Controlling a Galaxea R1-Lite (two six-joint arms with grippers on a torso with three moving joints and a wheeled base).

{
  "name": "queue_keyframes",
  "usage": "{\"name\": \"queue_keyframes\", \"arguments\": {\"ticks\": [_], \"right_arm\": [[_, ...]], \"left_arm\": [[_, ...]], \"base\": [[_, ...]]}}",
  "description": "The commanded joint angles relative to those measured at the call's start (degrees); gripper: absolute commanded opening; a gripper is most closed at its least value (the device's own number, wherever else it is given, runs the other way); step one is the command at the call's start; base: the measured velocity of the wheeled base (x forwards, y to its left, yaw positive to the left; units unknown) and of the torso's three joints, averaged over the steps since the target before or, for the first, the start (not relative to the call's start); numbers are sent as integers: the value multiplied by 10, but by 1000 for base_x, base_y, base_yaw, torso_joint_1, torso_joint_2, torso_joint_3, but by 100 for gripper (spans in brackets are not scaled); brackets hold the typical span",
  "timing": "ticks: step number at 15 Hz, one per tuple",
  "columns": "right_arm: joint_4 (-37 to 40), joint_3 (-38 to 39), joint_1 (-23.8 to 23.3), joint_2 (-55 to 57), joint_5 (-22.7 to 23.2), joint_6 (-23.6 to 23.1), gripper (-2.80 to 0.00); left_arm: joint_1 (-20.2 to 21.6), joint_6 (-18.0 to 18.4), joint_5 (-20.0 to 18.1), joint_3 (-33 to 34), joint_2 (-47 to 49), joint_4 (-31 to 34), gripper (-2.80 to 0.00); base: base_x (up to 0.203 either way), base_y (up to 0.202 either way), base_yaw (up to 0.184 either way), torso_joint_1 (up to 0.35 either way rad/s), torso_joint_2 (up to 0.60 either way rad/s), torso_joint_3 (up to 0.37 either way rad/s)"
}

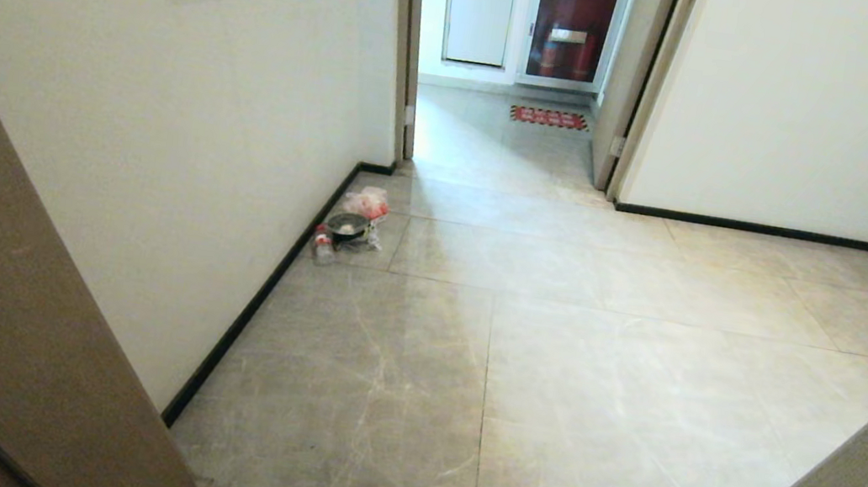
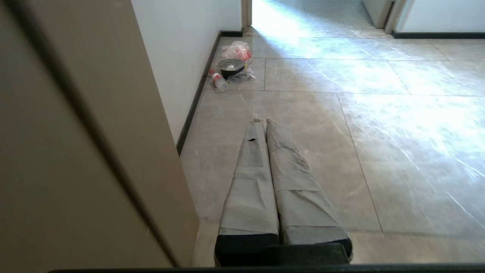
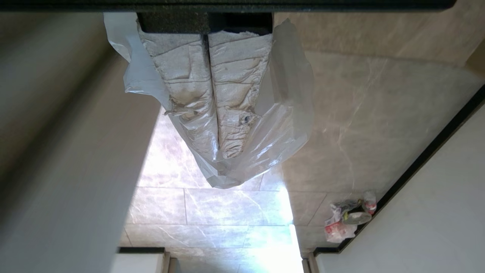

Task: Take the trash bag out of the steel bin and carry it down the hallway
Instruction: Put the trash bag at the door

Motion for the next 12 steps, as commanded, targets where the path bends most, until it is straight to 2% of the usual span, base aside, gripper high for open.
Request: {"name": "queue_keyframes", "arguments": {"ticks": [1, 12], "right_arm": [[0, 0, 0, 0, 0, 0, -280], [0, 0, 0, 0, 0, 0, -280]], "left_arm": [[0, 0, 0, 0, 0, 0, -280], [0, 0, 0, 0, 0, 0, -280]], "base": [[190, 0, -2, 2, 7, 2], [190, 0, 2, 3, 3, 2]]}}
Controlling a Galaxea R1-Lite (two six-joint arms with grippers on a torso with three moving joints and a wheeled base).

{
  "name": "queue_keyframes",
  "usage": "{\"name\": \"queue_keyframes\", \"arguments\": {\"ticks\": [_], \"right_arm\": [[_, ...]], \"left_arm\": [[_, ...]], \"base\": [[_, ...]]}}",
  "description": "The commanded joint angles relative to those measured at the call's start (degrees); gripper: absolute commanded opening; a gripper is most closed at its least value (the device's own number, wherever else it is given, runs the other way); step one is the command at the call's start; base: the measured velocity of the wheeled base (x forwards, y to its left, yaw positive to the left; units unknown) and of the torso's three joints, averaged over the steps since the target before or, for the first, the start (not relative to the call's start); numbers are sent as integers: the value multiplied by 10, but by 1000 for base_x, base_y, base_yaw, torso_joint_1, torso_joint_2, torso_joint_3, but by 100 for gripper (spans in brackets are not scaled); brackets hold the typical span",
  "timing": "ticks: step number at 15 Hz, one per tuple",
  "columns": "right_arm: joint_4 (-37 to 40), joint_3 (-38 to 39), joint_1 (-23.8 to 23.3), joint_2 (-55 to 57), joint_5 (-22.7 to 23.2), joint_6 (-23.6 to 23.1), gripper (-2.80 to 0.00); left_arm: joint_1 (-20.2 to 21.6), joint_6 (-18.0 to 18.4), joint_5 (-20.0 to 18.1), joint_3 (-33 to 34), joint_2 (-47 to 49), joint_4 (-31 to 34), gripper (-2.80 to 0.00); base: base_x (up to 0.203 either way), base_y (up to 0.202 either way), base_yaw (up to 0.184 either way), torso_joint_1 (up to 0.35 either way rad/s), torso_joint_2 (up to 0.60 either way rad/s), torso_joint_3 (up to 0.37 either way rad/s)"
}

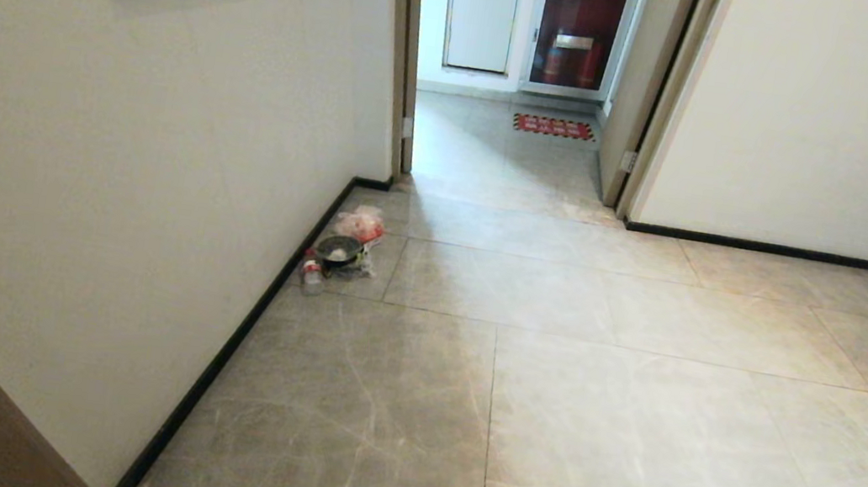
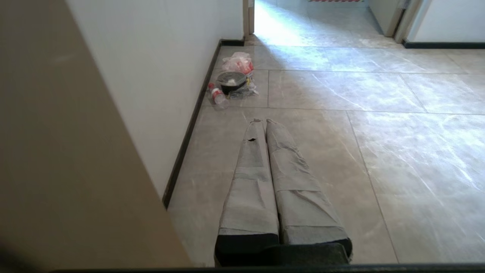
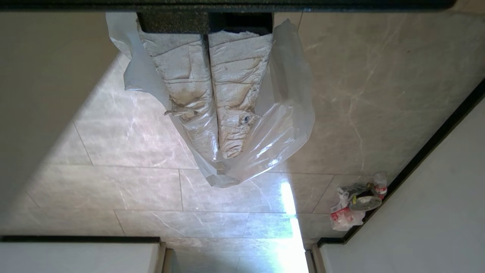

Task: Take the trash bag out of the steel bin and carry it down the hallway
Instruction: Put the trash bag at the door

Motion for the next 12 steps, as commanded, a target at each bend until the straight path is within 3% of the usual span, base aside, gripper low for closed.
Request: {"name": "queue_keyframes", "arguments": {"ticks": [1, 12], "right_arm": [[0, 0, 0, 0, 0, 0, -280], [0, 0, 0, 0, 0, -4, -280]], "left_arm": [[0, 0, 0, 0, 0, -1, -280], [0, 0, 0, 0, 0, -1, -280]], "base": [[190, 0, 2, 2, 6, 3], [193, 0, 1, 2, 2, 3]]}}
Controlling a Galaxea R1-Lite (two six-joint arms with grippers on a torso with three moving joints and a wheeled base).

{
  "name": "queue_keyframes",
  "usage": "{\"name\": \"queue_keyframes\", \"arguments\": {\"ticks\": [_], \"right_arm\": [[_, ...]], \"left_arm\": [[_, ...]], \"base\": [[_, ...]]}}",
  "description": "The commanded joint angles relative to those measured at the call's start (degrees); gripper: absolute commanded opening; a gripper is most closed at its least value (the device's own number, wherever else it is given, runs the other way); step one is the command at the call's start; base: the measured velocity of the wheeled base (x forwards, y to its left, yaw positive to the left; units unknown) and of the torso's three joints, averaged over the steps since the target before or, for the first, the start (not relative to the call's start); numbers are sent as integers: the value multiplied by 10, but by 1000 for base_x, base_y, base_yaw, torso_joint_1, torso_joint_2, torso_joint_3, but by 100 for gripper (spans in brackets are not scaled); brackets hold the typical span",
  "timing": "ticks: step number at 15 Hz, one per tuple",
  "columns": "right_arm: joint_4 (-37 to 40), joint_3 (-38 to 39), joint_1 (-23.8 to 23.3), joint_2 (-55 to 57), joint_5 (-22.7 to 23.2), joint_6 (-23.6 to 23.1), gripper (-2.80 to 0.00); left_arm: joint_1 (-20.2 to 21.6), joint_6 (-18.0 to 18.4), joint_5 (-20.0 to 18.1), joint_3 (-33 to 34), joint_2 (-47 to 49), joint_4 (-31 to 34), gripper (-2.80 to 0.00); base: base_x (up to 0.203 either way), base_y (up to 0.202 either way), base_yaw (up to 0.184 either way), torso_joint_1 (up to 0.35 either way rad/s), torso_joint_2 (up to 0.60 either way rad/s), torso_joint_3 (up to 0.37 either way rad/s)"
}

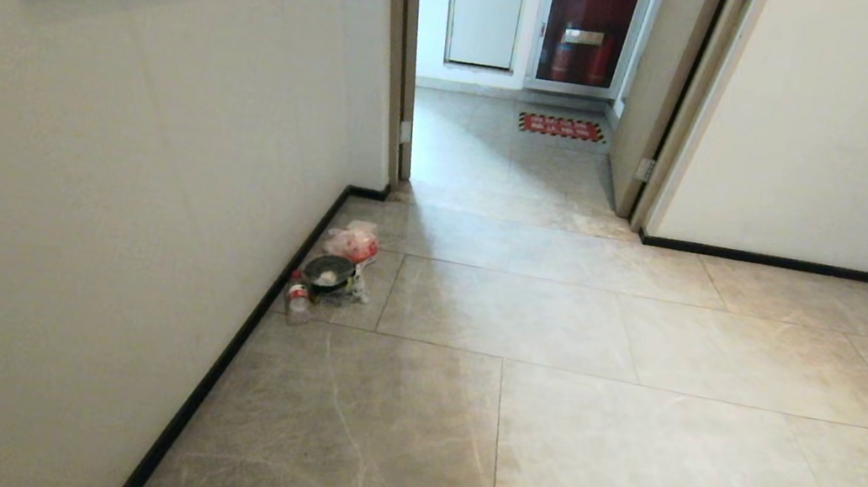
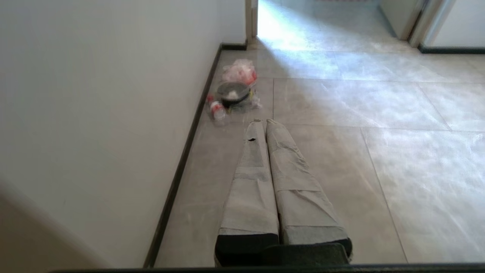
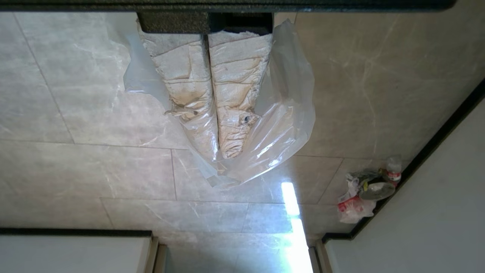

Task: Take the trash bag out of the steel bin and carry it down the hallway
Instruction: Put the trash bag at the door

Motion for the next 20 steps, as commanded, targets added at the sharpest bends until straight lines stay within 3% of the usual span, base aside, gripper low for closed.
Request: {"name": "queue_keyframes", "arguments": {"ticks": [1, 20], "right_arm": [[0, 0, 0, 0, 0, 0, -280], [-1, 0, 0, 0, 0, -1, -280]], "left_arm": [[0, 0, 0, 0, 0, -1, -280], [0, 0, 0, 0, 0, -1, -280]], "base": [[206, 0, -1, 2, 2, -2], [192, 0, 1, 3, 3, 3]]}}
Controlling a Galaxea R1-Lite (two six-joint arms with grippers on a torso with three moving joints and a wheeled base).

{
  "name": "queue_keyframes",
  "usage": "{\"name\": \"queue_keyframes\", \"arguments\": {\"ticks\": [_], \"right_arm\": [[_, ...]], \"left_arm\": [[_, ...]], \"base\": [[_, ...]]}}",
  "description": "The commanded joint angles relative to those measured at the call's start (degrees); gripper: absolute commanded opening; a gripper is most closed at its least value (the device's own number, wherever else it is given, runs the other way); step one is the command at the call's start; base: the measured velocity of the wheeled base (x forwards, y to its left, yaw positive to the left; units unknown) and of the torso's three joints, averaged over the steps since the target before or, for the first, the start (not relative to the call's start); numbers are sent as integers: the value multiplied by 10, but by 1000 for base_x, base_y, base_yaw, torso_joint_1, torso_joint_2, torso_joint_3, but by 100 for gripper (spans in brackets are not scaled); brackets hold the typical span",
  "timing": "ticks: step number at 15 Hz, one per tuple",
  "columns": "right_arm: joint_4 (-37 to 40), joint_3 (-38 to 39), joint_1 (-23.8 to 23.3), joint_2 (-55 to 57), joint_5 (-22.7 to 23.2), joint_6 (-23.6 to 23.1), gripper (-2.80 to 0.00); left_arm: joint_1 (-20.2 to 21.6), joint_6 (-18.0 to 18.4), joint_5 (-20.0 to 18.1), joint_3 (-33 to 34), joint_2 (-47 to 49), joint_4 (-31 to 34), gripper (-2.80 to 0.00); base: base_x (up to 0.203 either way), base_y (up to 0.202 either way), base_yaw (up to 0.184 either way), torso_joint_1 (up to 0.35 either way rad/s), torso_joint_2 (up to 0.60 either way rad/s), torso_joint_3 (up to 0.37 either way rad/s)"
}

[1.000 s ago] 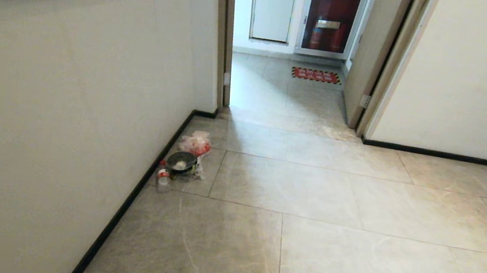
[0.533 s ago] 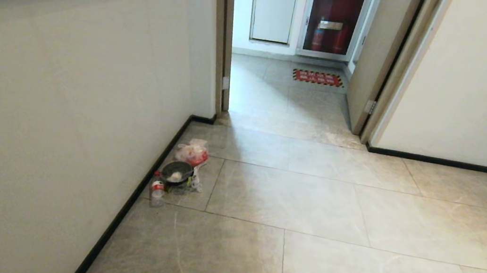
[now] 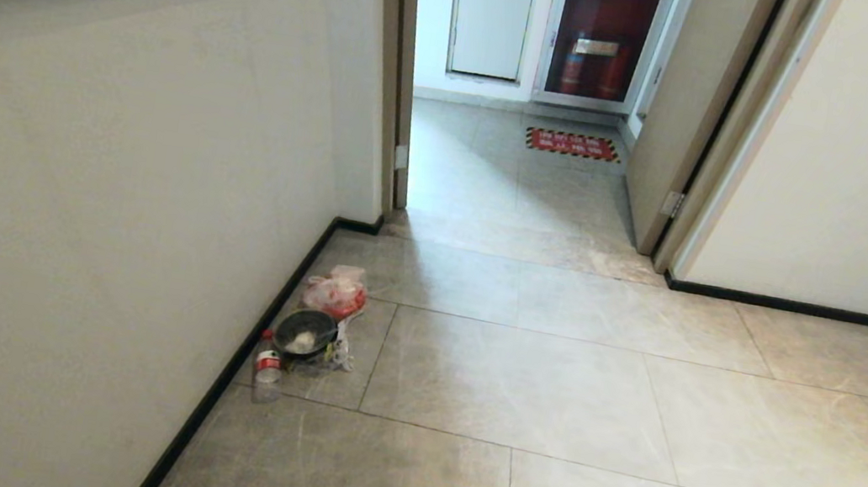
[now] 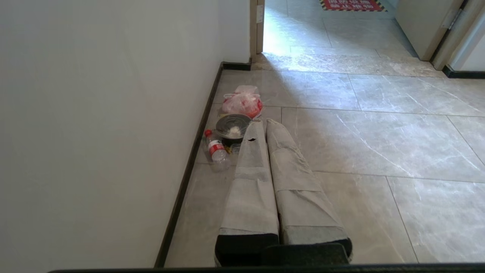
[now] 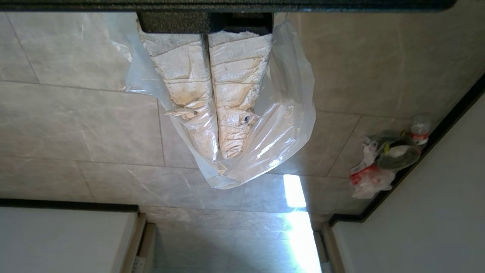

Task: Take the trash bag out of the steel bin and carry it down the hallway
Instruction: Put the trash bag at the door

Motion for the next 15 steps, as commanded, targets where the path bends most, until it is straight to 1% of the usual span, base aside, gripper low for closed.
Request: {"name": "queue_keyframes", "arguments": {"ticks": [1, 15], "right_arm": [[0, 0, 0, 0, 0, 2, -280], [0, 0, 0, 0, 0, 3, -280]], "left_arm": [[0, 0, 0, 0, 0, -1, -280], [0, 0, 0, 0, 0, -1, -280]], "base": [[191, 0, 1, 2, 2, 3], [194, 0, 1, 2, 2, 2]]}}
